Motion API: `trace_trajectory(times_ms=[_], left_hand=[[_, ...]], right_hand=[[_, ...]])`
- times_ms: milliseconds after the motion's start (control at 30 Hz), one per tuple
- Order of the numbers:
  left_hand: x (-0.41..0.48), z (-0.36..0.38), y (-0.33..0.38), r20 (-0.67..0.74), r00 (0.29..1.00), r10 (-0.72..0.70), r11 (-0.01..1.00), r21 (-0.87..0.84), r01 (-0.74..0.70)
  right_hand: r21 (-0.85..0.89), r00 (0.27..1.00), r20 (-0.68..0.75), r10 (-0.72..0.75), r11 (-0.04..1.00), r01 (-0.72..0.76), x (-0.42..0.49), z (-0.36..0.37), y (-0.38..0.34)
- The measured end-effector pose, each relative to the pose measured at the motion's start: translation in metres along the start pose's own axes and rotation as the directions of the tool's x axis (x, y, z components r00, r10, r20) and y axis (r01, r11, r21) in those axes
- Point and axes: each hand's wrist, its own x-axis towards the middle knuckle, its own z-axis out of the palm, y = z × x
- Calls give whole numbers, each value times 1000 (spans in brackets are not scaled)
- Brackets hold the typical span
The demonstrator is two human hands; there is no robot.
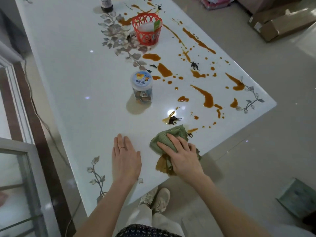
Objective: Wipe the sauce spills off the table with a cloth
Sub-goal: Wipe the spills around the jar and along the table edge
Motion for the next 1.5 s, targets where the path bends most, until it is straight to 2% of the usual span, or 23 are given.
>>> trace_trajectory(times_ms=[33,100,167,233,333,433,467,500,567,667,800,900,1000,1100,1200,1300,1500], left_hand=[[0,-1,2,-3,1000,20,1000,-9,-20],[2,0,9,10,997,75,997,-29,-74],[3,-2,16,21,996,85,995,-57,-84],[5,-5,21,21,997,80,994,-81,-78],[9,-7,22,7,996,90,993,-81,-89],[10,-7,23,11,996,91,992,-86,-89],[11,-7,23,13,996,94,992,-83,-92],[11,-7,22,12,995,99,993,-72,-98],[11,-7,20,5,993,116,992,-52,-116],[11,-6,18,11,992,125,992,-37,-124],[11,-7,17,-5,991,135,990,-28,-135],[13,-5,16,-2,988,154,988,-9,-154],[14,-4,12,9,984,180,983,18,-180],[11,-6,10,20,982,186,982,14,-187],[10,-7,11,14,984,175,985,-9,-175],[13,-6,10,17,985,174,985,-3,-174],[15,-5,6,41,985,167,986,18,-168]], right_hand=[[-5,999,32,27,1000,-27,7,-7,10],[14,984,54,170,985,-171,23,-15,18],[30,946,65,318,947,-321,30,-16,5],[35,926,23,377,926,-377,24,-10,-20],[35,953,7,304,952,-304,15,3,-45],[-7,974,-76,212,977,-213,44,-2,-37],[-48,981,-54,184,981,-187,58,-7,-30],[-65,982,13,191,980,-190,71,-13,-21],[-44,950,104,294,956,-291,95,-26,-6],[-39,883,141,448,893,-448,106,-35,-11],[-98,884,224,410,912,-398,92,-27,-47],[-108,917,163,365,930,-351,107,-31,-31],[-75,887,174,428,904,-421,132,-38,-13],[-87,860,206,467,884,-459,125,-37,-25],[-122,886,216,411,911,-393,90,-24,-42],[-158,923,198,330,940,-302,83,-21,-28],[-102,881,141,451,892,-440,107,-30,-4]])
